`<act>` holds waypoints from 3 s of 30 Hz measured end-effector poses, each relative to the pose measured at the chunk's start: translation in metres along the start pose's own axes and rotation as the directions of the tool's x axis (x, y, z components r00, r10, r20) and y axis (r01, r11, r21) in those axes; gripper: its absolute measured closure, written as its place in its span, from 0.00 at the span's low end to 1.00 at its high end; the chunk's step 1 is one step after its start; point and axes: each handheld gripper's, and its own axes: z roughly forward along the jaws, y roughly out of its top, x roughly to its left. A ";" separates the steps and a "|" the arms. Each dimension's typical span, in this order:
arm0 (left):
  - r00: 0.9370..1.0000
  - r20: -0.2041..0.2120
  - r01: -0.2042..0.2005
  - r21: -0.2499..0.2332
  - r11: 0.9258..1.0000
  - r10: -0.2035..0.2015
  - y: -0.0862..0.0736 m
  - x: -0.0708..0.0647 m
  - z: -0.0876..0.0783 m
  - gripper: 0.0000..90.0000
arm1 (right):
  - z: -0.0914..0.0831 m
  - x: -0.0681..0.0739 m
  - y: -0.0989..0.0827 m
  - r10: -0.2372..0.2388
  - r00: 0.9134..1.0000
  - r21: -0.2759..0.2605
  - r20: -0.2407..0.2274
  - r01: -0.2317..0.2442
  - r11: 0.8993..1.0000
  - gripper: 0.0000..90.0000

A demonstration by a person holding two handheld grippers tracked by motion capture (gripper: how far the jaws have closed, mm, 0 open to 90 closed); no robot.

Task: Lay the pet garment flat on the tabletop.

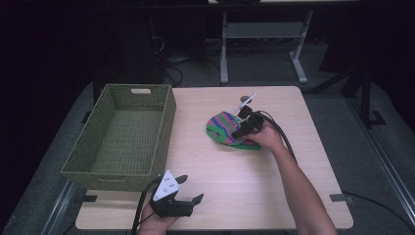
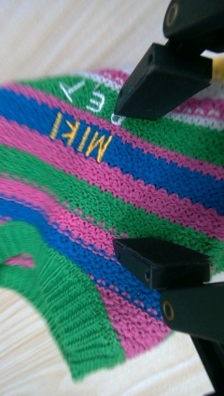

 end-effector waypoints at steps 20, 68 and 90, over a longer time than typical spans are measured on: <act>1.000 0.002 -0.004 0.007 1.000 0.004 0.000 0.000 0.001 0.22 | 0.001 0.016 0.001 -0.063 0.994 0.073 0.091 0.056 0.996 0.74; 1.000 -0.006 0.021 0.002 1.000 -0.021 -0.002 0.002 -0.003 0.22 | -0.105 0.015 -0.018 0.062 0.984 -0.207 -0.167 -0.097 0.974 0.84; 1.000 -0.012 0.014 -0.002 1.000 -0.014 -0.002 0.002 -0.004 0.22 | -0.124 0.037 -0.028 -0.004 0.977 -0.245 -0.212 -0.050 0.968 0.84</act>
